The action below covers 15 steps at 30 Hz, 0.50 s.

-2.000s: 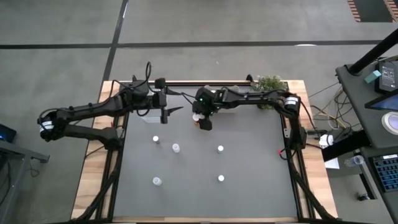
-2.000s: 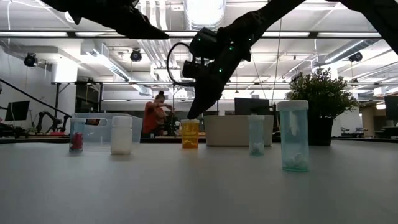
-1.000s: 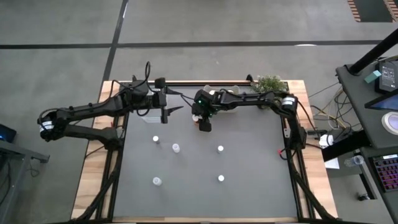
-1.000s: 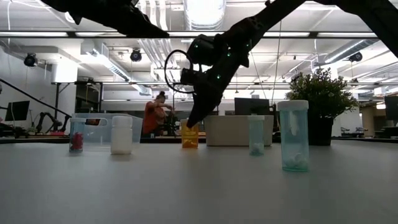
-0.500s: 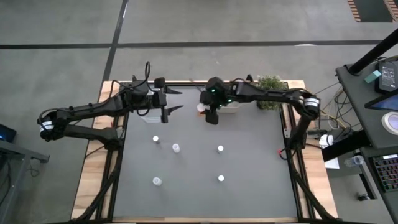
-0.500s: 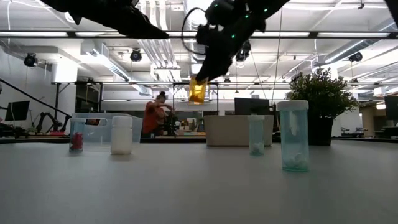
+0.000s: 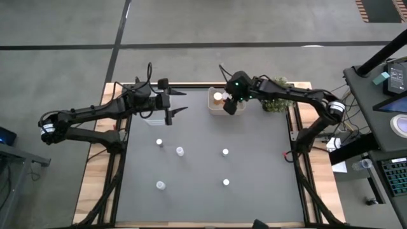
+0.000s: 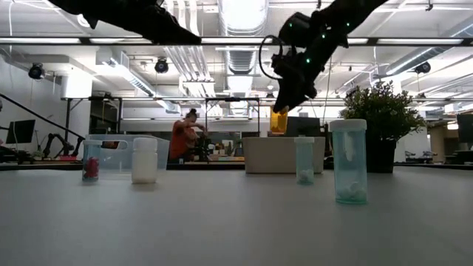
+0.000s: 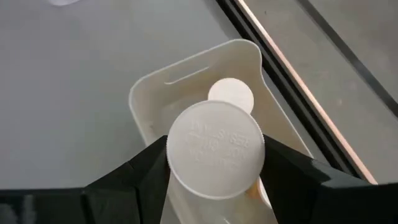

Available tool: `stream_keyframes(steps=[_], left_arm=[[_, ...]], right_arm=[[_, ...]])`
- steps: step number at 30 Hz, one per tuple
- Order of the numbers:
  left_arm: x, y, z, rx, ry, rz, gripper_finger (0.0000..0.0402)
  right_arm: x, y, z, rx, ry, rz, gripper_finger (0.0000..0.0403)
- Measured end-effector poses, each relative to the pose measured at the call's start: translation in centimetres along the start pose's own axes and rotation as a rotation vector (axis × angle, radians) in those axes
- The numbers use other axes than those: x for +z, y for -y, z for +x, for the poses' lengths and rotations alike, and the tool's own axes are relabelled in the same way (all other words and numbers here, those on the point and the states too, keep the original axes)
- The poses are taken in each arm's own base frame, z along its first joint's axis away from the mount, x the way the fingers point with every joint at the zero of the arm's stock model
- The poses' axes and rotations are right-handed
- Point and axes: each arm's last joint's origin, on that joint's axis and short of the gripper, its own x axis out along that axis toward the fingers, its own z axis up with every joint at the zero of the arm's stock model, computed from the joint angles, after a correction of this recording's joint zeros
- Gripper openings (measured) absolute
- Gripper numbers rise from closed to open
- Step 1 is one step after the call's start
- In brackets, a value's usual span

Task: Pick and place medicine bottles into bin by pill shape (circle, oval)
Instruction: Put the orange capsule bottle into the gray bin

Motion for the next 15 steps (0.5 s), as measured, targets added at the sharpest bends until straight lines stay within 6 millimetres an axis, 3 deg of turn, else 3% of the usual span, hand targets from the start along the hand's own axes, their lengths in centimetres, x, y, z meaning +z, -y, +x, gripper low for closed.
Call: stream_keyframes(steps=[15], left_arm=[[0.0, 0.0, 0.0, -0.002, -0.003, 0.017, 0.0240]], right_arm=[[-1.9, 1.6, 5.4, -0.025, -0.100, -0.041, 0.0212]])
